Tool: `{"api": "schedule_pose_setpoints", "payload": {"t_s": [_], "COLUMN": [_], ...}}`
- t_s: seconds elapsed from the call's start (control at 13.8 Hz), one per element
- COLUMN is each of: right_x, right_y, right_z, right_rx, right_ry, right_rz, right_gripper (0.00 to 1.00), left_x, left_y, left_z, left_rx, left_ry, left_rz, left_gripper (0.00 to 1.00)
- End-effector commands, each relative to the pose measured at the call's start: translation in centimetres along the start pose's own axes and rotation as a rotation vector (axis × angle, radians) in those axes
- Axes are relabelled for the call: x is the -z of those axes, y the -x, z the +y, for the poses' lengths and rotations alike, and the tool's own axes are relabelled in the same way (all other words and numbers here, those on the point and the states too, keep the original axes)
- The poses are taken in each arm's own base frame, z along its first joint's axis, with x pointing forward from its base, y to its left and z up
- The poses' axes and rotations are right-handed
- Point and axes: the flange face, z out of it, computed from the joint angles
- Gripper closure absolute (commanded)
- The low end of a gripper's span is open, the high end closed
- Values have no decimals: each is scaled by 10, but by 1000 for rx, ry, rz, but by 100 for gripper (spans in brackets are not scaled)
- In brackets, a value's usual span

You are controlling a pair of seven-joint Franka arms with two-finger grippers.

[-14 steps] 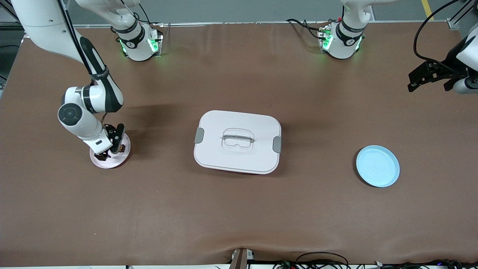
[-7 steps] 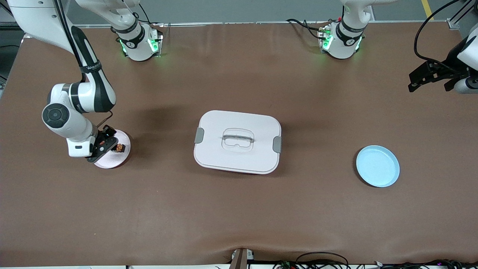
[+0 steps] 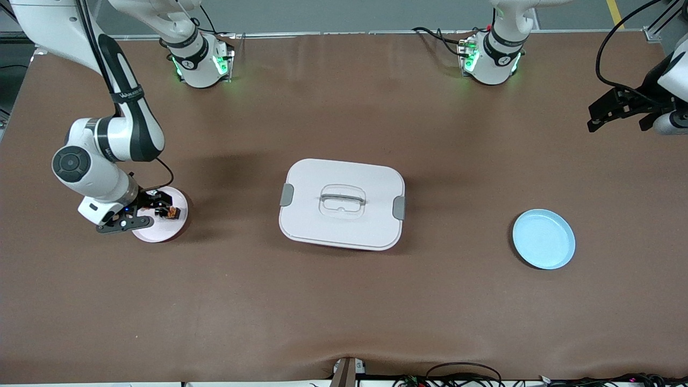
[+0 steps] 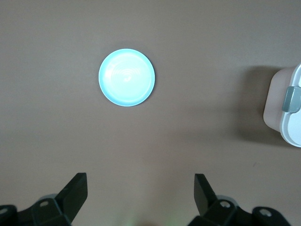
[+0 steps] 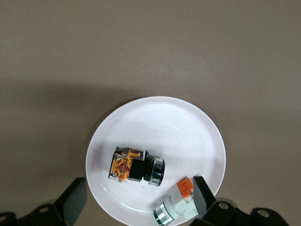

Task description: Transfer orange switch to right arm and place

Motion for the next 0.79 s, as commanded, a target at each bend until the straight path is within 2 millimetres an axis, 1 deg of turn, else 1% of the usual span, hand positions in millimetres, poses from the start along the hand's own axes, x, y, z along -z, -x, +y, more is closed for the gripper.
{"api": "schedule_pose_setpoints", "payload": {"t_s": [0.0, 0.22, 0.36, 0.43, 0.58, 0.72], "right_x": [31, 80, 120, 143, 187, 221], "right_y": [-10, -25, -36, -40, -42, -39], "right_z": [-5, 2, 7, 11, 13, 17], "right_rx": [-60, -67, -74, -79, -82, -89], "right_ry": [-8, -1, 2, 4, 8, 10], "right_rz": [32, 27, 13, 22, 57, 87], "right_gripper": [0, 0, 0, 0, 0, 0], "left_x": [5, 6, 7, 8, 8, 8], "left_y": [7, 7, 8, 9, 10, 10], "left_z": [-2, -2, -2, -2, -1, 1], "left_rx": [-3, 8, 10, 11, 8, 8], "left_ry": [-6, -6, -6, -6, -5, -1], "left_rz": [-4, -1, -4, -4, -5, -6], "left_gripper": [0, 0, 0, 0, 0, 0]}}
